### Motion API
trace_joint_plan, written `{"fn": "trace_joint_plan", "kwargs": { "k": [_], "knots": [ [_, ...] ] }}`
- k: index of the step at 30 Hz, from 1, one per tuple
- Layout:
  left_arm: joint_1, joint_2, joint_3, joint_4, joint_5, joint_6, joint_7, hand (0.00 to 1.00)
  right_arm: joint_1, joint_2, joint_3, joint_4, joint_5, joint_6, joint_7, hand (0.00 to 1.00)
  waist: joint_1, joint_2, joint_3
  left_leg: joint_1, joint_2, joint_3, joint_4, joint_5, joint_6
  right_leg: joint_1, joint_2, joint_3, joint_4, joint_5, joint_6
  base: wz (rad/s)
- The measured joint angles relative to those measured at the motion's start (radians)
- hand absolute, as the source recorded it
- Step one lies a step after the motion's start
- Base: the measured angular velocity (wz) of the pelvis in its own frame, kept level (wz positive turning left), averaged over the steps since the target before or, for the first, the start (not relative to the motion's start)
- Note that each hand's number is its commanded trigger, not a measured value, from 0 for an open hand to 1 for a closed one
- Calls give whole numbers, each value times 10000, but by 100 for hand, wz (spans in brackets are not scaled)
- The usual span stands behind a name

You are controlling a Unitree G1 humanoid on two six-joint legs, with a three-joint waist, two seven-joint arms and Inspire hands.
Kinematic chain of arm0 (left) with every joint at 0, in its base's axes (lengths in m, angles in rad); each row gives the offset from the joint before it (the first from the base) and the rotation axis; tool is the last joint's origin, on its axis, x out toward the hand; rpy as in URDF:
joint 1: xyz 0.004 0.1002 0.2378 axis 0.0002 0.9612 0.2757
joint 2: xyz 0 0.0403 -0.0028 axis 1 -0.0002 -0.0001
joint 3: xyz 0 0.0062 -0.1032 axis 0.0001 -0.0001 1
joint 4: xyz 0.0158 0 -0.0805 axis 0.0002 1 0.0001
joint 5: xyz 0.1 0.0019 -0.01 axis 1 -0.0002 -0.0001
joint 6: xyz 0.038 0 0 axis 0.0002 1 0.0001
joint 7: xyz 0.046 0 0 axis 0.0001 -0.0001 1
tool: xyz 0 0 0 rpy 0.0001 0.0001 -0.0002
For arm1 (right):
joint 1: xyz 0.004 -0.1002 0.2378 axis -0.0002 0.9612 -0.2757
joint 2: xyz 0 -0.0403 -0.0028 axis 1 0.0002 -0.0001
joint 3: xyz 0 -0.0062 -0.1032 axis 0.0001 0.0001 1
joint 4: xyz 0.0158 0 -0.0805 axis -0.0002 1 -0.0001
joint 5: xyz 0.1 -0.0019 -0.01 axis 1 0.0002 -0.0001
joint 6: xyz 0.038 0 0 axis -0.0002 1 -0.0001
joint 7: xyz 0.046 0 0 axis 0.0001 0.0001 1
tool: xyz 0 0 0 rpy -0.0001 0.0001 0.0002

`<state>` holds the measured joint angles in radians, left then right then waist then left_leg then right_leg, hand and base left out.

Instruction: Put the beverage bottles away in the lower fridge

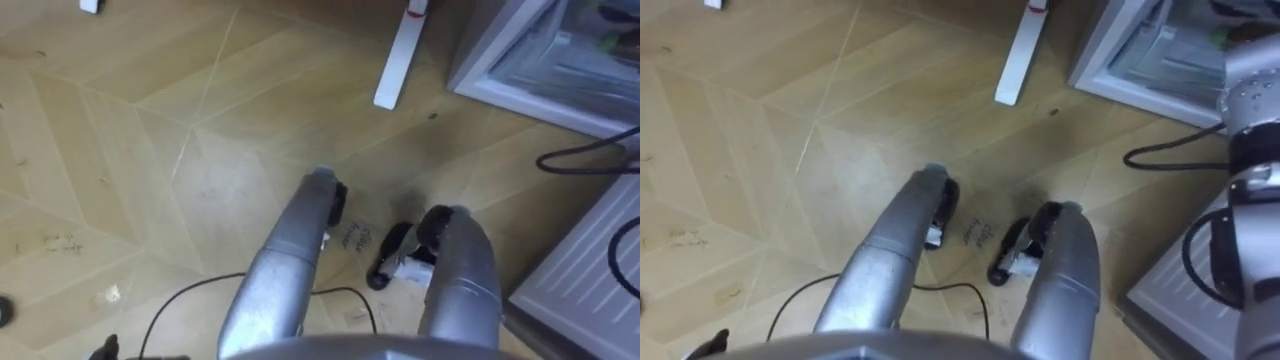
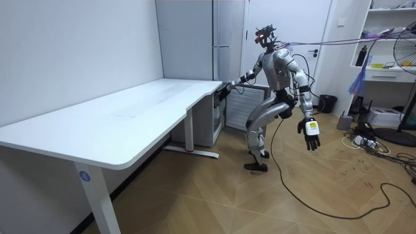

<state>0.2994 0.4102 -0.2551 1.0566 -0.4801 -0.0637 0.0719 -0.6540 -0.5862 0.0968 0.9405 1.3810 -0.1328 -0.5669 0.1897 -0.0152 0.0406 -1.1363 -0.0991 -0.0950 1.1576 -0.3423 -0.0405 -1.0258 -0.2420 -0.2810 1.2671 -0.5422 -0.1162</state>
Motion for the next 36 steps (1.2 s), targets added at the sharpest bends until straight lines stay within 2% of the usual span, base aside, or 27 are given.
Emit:
{"fn": "trace_joint_plan", "kwargs": {
  "k": [3,5,7,11,13,14,17,20,23,25,28,32,36],
  "knots": [
    [5,27,115,-152,-2,17,-44,0,896,0,7,-11,-129,-36,705,0,20,-190,33,433,204,86,-461,48,28,414,146,7,-510,138,143,-2],
    [27,48,153,-132,-13,20,-62,0,1505,-1,12,-54,-162,-33,1036,0,5,-361,12,624,247,113,-706,47,49,579,220,26,-787,230,94,-9],
    [117,46,143,-128,-212,25,-123,0,1971,-1,8,-52,-477,-22,1262,0,-186,-463,9,721,383,127,-892,60,113,703,423,27,-1162,365,103,-18],
    [128,48,151,-67,-760,21,-140,0,2658,-1,-2,-250,-691,-24,1404,0,-561,-582,-24,875,462,153,-1139,23,136,848,641,93,-1568,465,186,-14],
    [132,45,145,-61,-893,-9,-133,0,3381,0,-5,-773,-1118,-78,1393,0,-741,-619,-49,916,637,260,-1261,-5,153,876,825,177,-1820,554,207,-21],
    [133,45,146,-49,-967,-9,-130,0,3602,0,-4,-974,-1237,-84,1354,0,-759,-619,-49,927,707,309,-1268,-28,171,885,874,197,-1862,566,208,-18],
    [133,9,146,-34,-1141,-11,-84,0,4685,30,-3,-1816,-1399,-109,956,0,-801,-614,-56,1193,721,414,-1413,-89,174,1070,858,280,-1958,589,180,-11],
    [133,-127,151,-23,-1221,-11,119,0,5362,63,-20,-2504,-1446,-110,559,0,-838,-505,-150,1386,755,471,-1541,-101,181,1219,875,331,-2074,612,184,-6],
    [132,-324,152,123,-1510,-3,150,0,5571,374,-22,-2576,-1650,-142,482,0,-868,-467,-176,1719,882,614,-1564,-153,216,1517,916,376,-2110,613,173,-8],
    [133,-514,145,183,-1570,94,150,0,5598,667,-16,-2577,-1786,-181,482,0,-916,-402,-221,1823,1024,661,-1601,-180,205,1593,1072,449,-2237,651,187,-15],
    [133,-618,140,240,-1658,253,148,0,5730,1001,-15,-2629,-2036,-188,636,0,-1035,-353,-255,1847,1042,688,-1689,-168,195,1593,1078,460,-2289,706,174,-3],
    [135,-662,142,238,-1943,304,137,0,5884,1242,-4,-2630,-2038,-187,897,0,-1029,-316,-261,1877,1077,768,-1730,-165,193,1585,1078,477,-2313,742,127,-5],
    [134,-749,131,230,-1935,370,116,0,5901,1378,40,-2522,-2023,-178,1582,0,-1037,-241,-256,1888,1128,808,-1829,-162,196,1584,1115,483,-2454,804,108,-5]
  ]
}}
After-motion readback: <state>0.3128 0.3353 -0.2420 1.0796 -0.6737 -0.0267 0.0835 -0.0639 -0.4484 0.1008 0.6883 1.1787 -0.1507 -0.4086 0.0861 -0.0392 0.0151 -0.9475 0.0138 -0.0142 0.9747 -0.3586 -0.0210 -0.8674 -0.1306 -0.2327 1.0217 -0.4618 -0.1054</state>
